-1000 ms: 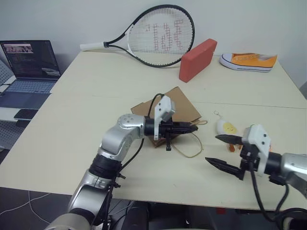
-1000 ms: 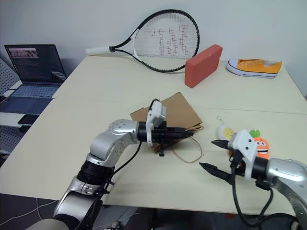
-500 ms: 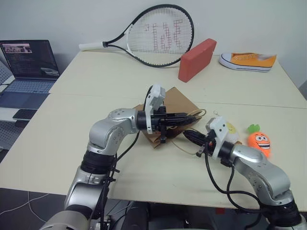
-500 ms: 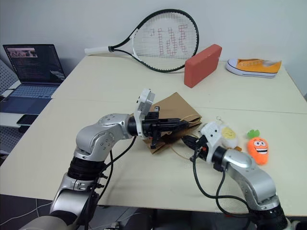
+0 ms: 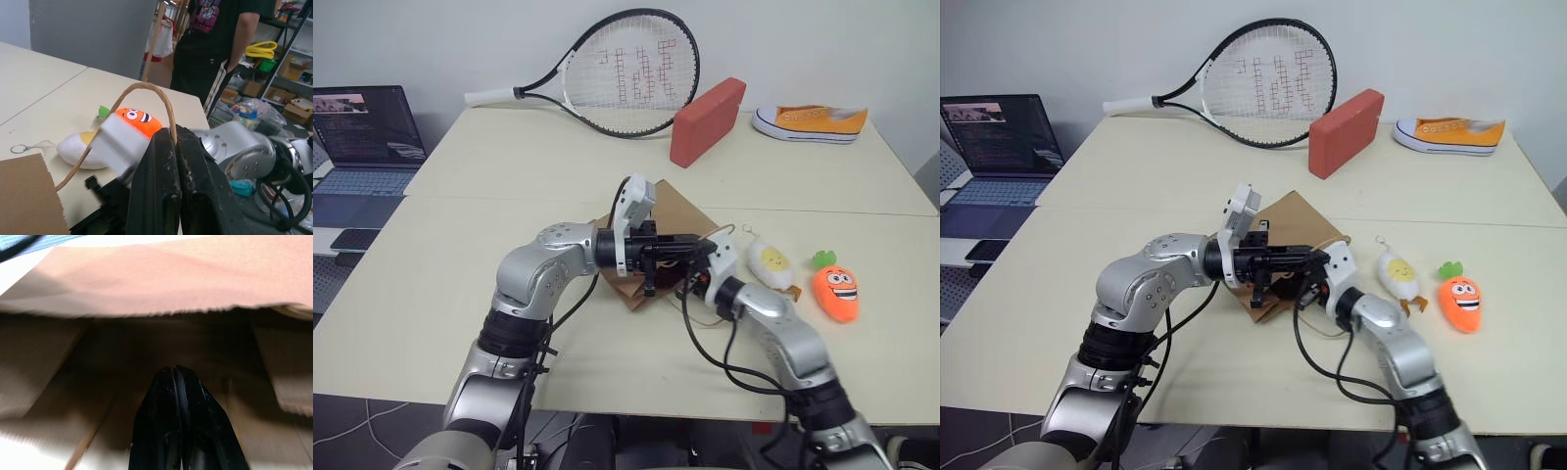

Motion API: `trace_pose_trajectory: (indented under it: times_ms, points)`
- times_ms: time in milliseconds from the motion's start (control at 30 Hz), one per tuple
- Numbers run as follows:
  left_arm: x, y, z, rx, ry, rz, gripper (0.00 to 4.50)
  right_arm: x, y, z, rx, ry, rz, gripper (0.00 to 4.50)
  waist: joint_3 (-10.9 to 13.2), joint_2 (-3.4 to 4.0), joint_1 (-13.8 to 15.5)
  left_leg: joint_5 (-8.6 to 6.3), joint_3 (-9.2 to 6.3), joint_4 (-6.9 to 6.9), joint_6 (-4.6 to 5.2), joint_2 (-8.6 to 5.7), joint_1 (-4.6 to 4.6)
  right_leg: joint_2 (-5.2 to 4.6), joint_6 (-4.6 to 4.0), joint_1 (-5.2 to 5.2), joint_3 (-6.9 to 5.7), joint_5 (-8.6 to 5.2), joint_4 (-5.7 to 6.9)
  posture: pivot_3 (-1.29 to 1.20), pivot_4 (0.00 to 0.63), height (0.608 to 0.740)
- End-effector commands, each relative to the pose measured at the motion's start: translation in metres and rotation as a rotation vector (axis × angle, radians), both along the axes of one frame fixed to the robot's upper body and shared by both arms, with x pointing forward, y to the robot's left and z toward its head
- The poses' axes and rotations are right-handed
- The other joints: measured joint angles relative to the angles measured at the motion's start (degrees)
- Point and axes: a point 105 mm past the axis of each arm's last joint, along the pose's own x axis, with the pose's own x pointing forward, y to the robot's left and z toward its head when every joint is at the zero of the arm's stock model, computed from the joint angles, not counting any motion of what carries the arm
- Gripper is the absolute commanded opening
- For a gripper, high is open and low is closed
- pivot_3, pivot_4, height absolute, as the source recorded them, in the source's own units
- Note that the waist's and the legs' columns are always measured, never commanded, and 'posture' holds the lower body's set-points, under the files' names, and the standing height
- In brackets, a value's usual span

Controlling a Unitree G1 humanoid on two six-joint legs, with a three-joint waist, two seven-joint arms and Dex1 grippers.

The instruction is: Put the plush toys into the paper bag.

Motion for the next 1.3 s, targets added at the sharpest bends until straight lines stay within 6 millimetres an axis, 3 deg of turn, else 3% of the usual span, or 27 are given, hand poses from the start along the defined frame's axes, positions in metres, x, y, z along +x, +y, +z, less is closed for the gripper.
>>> trace_pose_trajectory:
  times_ms: [33, 167, 300, 700, 1000, 1200, 1300]
  points:
    - [-0.003, 0.0, 0.009, -0.022, -0.029, -0.011, 0.0, 0.011, 0.005, -0.001, 0.031, -0.031, -0.058, 0.04, 0.0, 0.0, -0.01, 0.0, 0.0, 0.0, 0.0, 0.0, 0.01, 0.0, -0.04, -0.02, 0.0, -0.03, 0.07, 0.0, 0.15, 0.74]
    - [0.003, 0.007, 0.012, -0.024, -0.034, 0.032, 0.0, 0.018, 0.006, -0.023, 0.03, 0.021, -0.121, 0.04, 0.0, 0.0, -0.04, 0.0, -0.05, 0.0, 0.0, 0.0, 0.08, 0.02, -0.22, -0.05, 0.0, -0.14, 0.29, 0.0, 0.15, 0.74]
    - [0.016, 0.022, 0.027, -0.053, -0.071, 0.119, 0.0, 0.018, 0.004, -0.038, 0.022, 0.065, -0.163, 0.04, -0.01, 0.0, -0.16, 0.0, -0.07, 0.0, 0.0, 0.09, 0.16, 0.12, -0.24, -0.03, 0.01, -0.15, 0.34, 0.0, 0.15, 0.74]
    - [0.032, 0.061, 0.111, -0.151, -0.359, 0.343, 0.0, 0.012, 0.006, -0.055, -0.019, 0.115, -0.181, 0.04, -0.07, -0.09, -0.17, 0.01, -0.12, 0.0, -0.01, 0.18, 0.27, 0.24, -0.27, 0.04, 0.02, -0.17, 0.37, 0.0, 0.15, 0.74]
    - [0.028, 0.063, 0.127, -0.171, -0.456, 0.388, 0.0, 0.012, 0.003, -0.06, -0.046, 0.134, -0.203, 0.04, -0.07, -0.09, -0.19, 0.01, -0.13, -0.03, -0.01, 0.19, 0.28, 0.26, -0.28, 0.05, 0.03, -0.17, 0.36, 0.0, 0.15, 0.74]
    - [0.027, 0.068, 0.151, -0.275, -0.505, 0.446, 0.0, 0.015, -0.001, -0.062, -0.032, 0.167, -0.248, 0.04, -0.11, -0.17, -0.14, 0.01, -0.14, -0.03, -0.01, 0.19, 0.28, 0.26, -0.28, 0.05, 0.02, -0.17, 0.36, 0.0, 0.15, 0.74]
    - [0.024, 0.067, 0.145, -0.257, -0.493, 0.428, 0.0, 0.017, -0.001, -0.06, -0.028, 0.169, -0.251, 0.04, -0.11, -0.17, -0.16, 0.01, -0.13, -0.03, -0.01, 0.18, 0.28, 0.26, -0.28, 0.05, 0.04, -0.17, 0.35, 0.0, 0.15, 0.74]
